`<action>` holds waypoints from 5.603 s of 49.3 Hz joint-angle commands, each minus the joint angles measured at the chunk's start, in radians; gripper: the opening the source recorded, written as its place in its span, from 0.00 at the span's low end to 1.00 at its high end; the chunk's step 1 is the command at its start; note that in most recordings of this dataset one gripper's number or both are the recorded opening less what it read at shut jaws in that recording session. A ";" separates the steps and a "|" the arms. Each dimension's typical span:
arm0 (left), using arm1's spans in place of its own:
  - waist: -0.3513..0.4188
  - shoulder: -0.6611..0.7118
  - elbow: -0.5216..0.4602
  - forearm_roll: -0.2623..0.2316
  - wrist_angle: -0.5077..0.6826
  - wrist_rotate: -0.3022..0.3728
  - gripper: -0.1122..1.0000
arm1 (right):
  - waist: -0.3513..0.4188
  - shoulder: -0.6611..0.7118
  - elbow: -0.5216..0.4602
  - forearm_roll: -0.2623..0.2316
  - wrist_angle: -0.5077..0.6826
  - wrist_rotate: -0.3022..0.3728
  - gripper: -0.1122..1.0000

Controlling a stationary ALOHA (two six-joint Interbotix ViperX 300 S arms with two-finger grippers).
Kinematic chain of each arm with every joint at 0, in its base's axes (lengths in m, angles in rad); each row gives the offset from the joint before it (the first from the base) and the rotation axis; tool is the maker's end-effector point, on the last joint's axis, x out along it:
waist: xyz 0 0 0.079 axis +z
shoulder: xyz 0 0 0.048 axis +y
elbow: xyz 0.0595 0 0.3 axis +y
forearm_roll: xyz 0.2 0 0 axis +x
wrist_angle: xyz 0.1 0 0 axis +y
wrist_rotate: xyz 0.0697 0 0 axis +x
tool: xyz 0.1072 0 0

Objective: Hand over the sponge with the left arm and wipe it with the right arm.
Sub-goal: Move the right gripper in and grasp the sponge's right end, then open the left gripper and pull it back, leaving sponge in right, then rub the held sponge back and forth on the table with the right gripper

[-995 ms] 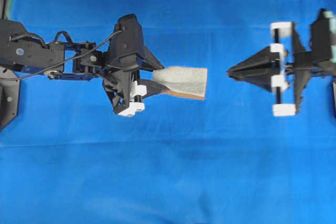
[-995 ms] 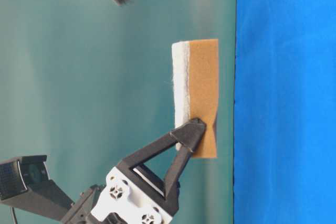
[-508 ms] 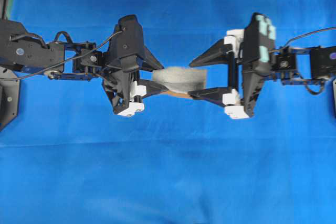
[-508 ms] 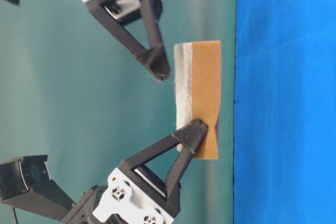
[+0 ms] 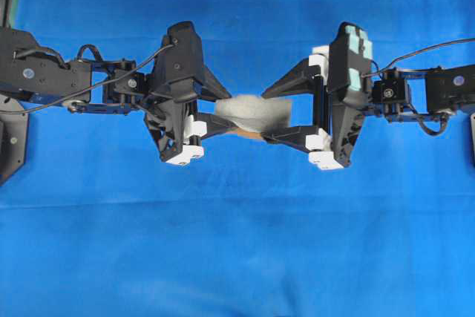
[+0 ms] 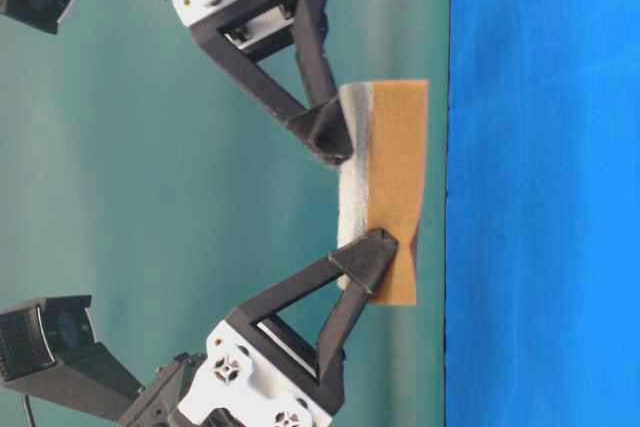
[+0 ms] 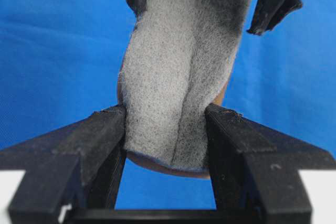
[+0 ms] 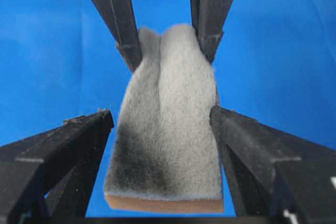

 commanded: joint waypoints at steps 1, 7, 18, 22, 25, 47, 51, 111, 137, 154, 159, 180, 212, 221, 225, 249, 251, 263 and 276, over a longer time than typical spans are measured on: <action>0.000 -0.015 -0.011 -0.002 -0.005 0.002 0.46 | 0.000 0.009 -0.028 0.008 0.000 0.002 0.76; 0.000 -0.015 -0.011 -0.002 -0.005 0.002 0.45 | 0.000 0.035 -0.031 0.012 0.008 0.002 0.76; 0.000 -0.014 -0.011 -0.002 -0.006 0.005 0.41 | 0.002 0.057 -0.046 0.014 0.029 0.000 0.76; 0.000 -0.015 -0.012 -0.002 -0.006 0.006 0.41 | 0.000 0.058 -0.046 0.011 0.029 -0.009 0.76; 0.000 -0.014 -0.012 -0.002 -0.006 0.008 0.41 | 0.000 0.057 -0.046 0.008 0.029 -0.014 0.75; 0.000 -0.018 -0.006 0.000 -0.052 0.014 0.36 | 0.000 0.057 -0.049 -0.031 0.060 -0.018 0.24; 0.000 -0.025 0.002 0.002 -0.071 0.012 0.36 | 0.002 0.057 -0.049 -0.031 0.067 -0.018 0.24; -0.040 -0.434 0.347 0.002 -0.206 0.051 0.85 | 0.000 0.132 -0.017 -0.032 0.069 -0.015 0.24; -0.040 -0.433 0.345 0.002 -0.219 0.051 0.85 | -0.002 0.350 -0.034 -0.031 0.014 -0.014 0.24; -0.041 -0.430 0.345 0.002 -0.221 0.051 0.85 | -0.110 0.344 -0.029 -0.040 0.017 -0.029 0.24; -0.040 -0.431 0.345 0.002 -0.221 0.051 0.85 | -0.175 0.342 -0.028 -0.054 0.017 -0.046 0.24; -0.041 -0.430 0.347 0.002 -0.221 0.051 0.85 | -0.304 0.342 -0.032 -0.057 0.000 -0.097 0.24; -0.040 -0.407 0.336 0.002 -0.227 0.051 0.85 | 0.097 0.322 -0.034 0.034 0.038 -0.009 0.24; -0.041 -0.407 0.336 0.002 -0.227 0.052 0.85 | 0.141 0.299 -0.038 0.034 0.044 0.003 0.24; -0.040 -0.407 0.336 0.002 -0.229 0.052 0.85 | 0.132 0.299 -0.037 0.032 0.046 0.002 0.24; -0.040 -0.407 0.337 0.002 -0.227 0.054 0.85 | -0.213 0.318 -0.008 -0.049 0.041 -0.025 0.24; -0.041 -0.407 0.337 0.000 -0.227 0.054 0.85 | -0.239 0.318 -0.008 -0.061 0.040 -0.025 0.24; -0.040 -0.407 0.337 0.002 -0.227 0.054 0.85 | -0.308 0.318 -0.012 -0.097 0.038 -0.025 0.24; -0.041 -0.407 0.337 0.002 -0.229 0.054 0.85 | -0.190 0.318 -0.012 -0.081 0.040 0.003 0.24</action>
